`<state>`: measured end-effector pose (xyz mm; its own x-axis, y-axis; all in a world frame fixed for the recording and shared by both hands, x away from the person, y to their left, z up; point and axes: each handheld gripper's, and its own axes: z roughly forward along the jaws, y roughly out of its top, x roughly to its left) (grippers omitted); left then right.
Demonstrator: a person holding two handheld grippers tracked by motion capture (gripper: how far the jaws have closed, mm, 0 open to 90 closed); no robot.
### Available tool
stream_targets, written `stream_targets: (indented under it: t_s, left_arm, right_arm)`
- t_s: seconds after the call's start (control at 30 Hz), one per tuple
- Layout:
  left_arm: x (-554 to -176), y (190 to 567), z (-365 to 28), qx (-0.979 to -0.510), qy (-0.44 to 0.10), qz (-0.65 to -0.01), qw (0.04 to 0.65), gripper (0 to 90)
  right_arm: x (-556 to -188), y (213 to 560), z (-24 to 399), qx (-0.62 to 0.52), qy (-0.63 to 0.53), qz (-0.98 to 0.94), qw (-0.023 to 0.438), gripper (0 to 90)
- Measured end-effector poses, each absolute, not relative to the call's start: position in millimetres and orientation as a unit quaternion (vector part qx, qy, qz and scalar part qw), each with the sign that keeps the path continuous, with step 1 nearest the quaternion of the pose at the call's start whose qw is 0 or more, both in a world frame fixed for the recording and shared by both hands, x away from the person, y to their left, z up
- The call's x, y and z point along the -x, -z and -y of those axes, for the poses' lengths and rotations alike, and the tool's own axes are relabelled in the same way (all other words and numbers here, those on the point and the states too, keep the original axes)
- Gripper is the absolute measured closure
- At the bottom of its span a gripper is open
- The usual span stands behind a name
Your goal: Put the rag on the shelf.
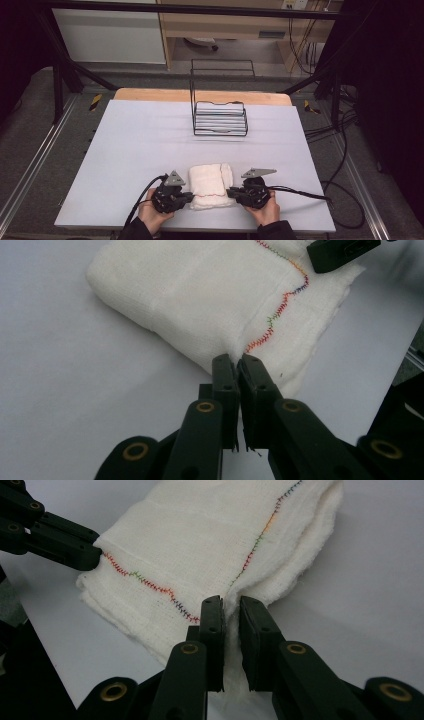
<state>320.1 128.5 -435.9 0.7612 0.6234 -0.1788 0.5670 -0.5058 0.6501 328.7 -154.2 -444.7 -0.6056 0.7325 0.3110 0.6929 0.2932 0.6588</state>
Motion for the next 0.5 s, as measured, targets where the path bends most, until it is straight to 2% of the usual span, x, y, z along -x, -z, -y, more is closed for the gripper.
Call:
stream_targets:
  t_s: [0.1, 0.17, 0.2, 0.3, 0.4, 0.43, 0.47, 0.5]
  left_arm:
    - [-319.3, 439.0, -126.8, -0.869, -0.044, -0.34, 0.355, 85.0]
    - [-319.5, 438.0, -128.5, -0.867, -0.045, -0.34, 0.361, 83.2]
    - [-319.6, 436.2, -130.4, -0.865, -0.045, -0.341, 0.365, 77.2]
    - [-326.6, 423.9, -141.1, -0.848, -0.078, -0.352, 0.389, 62.6]
    - [-342.0, 418.2, -145.9, -0.836, -0.092, -0.366, 0.397, 48.9]
    - [-342.0, 418.2, -145.9, -0.836, -0.092, -0.366, 0.397, 44.8]
    - [-347.7, 418.2, -146.0, -0.835, -0.094, -0.37, 0.397, 44.8]
    - [-353.3, 419.2, -145.5, -0.834, -0.096, -0.373, 0.394, 40.8]
  right_arm:
    - [-327.4, 447.0, 154.3, -0.447, -0.388, -0.805, 0.03, 76.8]
    - [-327.7, 446.4, 154.7, -0.445, -0.388, -0.806, 0.036, 70.3]
    - [-328.3, 444.6, 156.5, -0.435, -0.393, -0.809, 0.044, 62.4]
    - [-331.1, 439.0, 161.3, -0.422, -0.407, -0.807, 0.069, 50.0]
    - [-335.7, 434.8, 166.3, -0.408, -0.413, -0.808, 0.099, 39.8]
    - [-335.7, 434.8, 166.3, -0.408, -0.413, -0.808, 0.099, 39.8]
    - [-337.0, 434.2, 167.4, -0.405, -0.413, -0.808, 0.108, 36.5]
    - [-338.7, 434.4, 169.0, -0.4, -0.416, -0.809, 0.115, 34.8]
